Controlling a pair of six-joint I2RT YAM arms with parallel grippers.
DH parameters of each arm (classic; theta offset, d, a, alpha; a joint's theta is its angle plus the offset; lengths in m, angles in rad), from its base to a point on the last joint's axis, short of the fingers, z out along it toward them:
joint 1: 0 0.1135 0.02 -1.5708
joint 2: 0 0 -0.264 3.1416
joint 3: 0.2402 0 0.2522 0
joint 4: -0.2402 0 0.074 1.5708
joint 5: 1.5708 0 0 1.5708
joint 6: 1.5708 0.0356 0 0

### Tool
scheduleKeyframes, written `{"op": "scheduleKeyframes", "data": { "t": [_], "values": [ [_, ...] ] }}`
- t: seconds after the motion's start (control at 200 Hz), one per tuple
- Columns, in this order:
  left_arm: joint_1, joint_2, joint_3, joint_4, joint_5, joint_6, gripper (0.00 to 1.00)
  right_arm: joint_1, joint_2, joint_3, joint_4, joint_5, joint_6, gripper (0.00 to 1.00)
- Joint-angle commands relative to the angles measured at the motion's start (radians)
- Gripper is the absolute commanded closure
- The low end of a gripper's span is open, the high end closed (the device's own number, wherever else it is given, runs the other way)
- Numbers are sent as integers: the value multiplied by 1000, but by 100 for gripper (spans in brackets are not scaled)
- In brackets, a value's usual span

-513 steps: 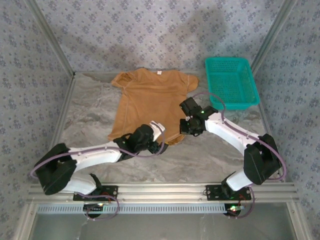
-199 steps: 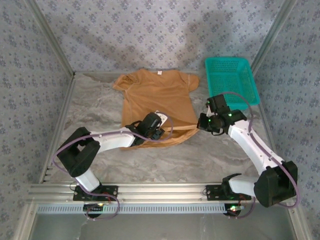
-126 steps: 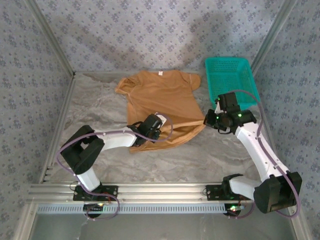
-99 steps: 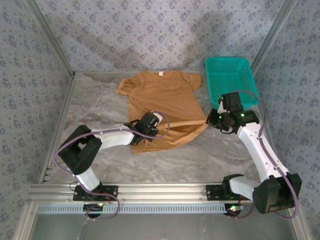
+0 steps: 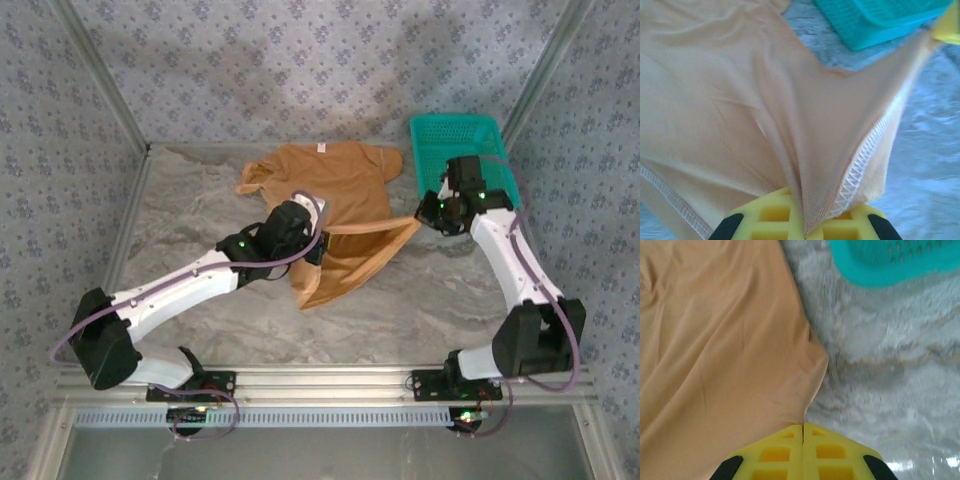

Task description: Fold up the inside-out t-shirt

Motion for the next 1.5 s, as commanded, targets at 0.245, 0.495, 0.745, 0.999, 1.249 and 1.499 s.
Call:
{"op": "scheduleKeyframes", "data": {
  "t": [0.245,0.495,0.745,0.999,1.249,1.499],
  "values": [
    [40,130,80,70,193,-271,100,-31,358,248,-121,104,-19,100],
    [120,265,191,82,307,-371,100,38,116,31,-103,122,-26,56],
    [127,307,259,39,315,-368,100,345,-176,-377,119,139,119,71],
    [127,277,284,-17,300,-372,100,491,78,-431,633,55,323,94],
    [130,166,265,-76,236,-370,100,465,434,-97,674,245,386,84],
    [151,79,268,-115,227,-355,100,406,703,267,434,291,496,56]
  ]
}}
